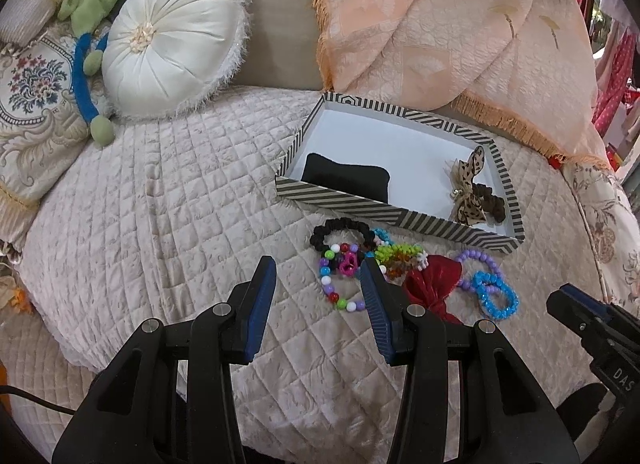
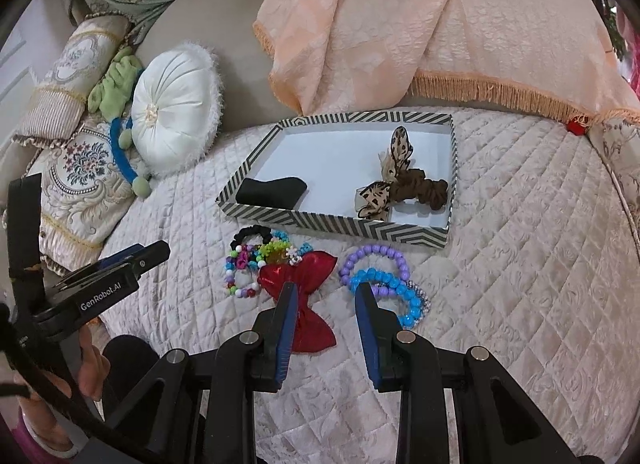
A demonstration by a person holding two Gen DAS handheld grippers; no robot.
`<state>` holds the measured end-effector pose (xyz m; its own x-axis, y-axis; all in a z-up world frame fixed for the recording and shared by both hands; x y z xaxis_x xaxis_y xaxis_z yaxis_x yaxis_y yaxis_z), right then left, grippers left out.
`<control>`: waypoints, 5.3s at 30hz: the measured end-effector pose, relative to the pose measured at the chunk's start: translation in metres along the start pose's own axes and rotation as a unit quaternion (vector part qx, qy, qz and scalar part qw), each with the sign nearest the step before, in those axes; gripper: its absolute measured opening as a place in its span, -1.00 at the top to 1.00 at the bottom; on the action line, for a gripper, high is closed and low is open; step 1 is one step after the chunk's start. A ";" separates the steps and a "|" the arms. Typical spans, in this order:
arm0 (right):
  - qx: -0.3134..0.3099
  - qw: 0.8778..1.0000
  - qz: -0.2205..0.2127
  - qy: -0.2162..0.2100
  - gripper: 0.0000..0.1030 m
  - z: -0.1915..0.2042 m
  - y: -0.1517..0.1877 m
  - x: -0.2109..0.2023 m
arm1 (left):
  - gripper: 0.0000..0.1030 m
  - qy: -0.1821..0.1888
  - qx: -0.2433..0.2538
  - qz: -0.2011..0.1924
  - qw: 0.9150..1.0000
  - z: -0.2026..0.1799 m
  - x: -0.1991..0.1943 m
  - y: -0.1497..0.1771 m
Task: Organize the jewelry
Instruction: 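Move both open tools back over the pile, right tool toward the red satin bow, then grasp the red satin bow with the right tool while the left tool grasps the multicolour beaded bracelet, then lower the red bow into the tray with the right tool while the left tool drops the bracelet there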
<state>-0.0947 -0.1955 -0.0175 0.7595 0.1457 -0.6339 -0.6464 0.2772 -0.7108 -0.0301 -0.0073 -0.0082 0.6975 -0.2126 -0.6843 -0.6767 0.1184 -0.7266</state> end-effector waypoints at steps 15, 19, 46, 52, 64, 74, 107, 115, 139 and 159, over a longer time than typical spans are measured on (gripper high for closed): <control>-0.001 0.999 0.033 -0.013 0.46 0.006 0.019 0.013 | 0.16 0.020 -0.061 0.052 0.997 0.025 0.015 0.011; -0.002 0.999 0.036 -0.013 0.45 0.006 0.021 0.015 | 0.16 0.020 -0.060 0.062 0.996 0.024 0.021 0.017; 0.006 0.995 0.088 -0.040 0.26 0.020 0.043 0.058 | 0.00 0.058 -0.063 0.119 0.989 0.010 0.062 0.040; 0.003 0.993 0.110 -0.048 0.24 0.027 0.050 0.088 | 0.00 0.051 -0.060 0.138 0.987 0.008 0.088 0.048; -0.022 0.995 0.085 -0.052 0.50 0.023 0.050 0.119 | 0.67 0.043 -0.062 0.139 0.987 0.011 0.117 0.048; -0.015 0.994 0.070 -0.079 0.64 0.020 0.047 0.070 | 0.84 0.084 -0.077 0.123 0.986 0.013 0.085 0.036; -0.012 0.995 0.032 -0.095 0.64 0.036 -0.010 0.054 | 0.84 0.091 -0.033 0.027 0.995 -0.008 0.038 -0.075; -0.010 0.995 0.034 -0.091 0.64 0.035 -0.028 0.071 | 0.84 0.083 -0.014 0.025 0.996 -0.014 0.056 -0.089; 0.013 0.995 0.071 -0.068 0.64 0.014 -0.076 0.165 | 0.84 0.064 0.002 0.045 0.997 -0.039 0.156 -0.145; 0.043 0.996 0.072 -0.031 0.61 -0.001 -0.069 0.225 | 0.84 0.020 -0.027 0.100 0.994 0.002 0.226 -0.104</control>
<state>0.1213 -0.1830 -0.1113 0.6647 0.2476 -0.7049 -0.7420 0.3297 -0.5838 0.1983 -0.0657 -0.0869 0.5386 -0.2276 -0.8113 -0.8136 0.1101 -0.5710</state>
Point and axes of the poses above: each gripper's, at about its wrist camera, not at the fingertips, and x roughly the way its jaws point, z to its left, y to its underside, the point moved 10 cm from there along x, roughly the way its jaws point, and after that the axes turned 9 degrees about -z, right-handed, at the moved point
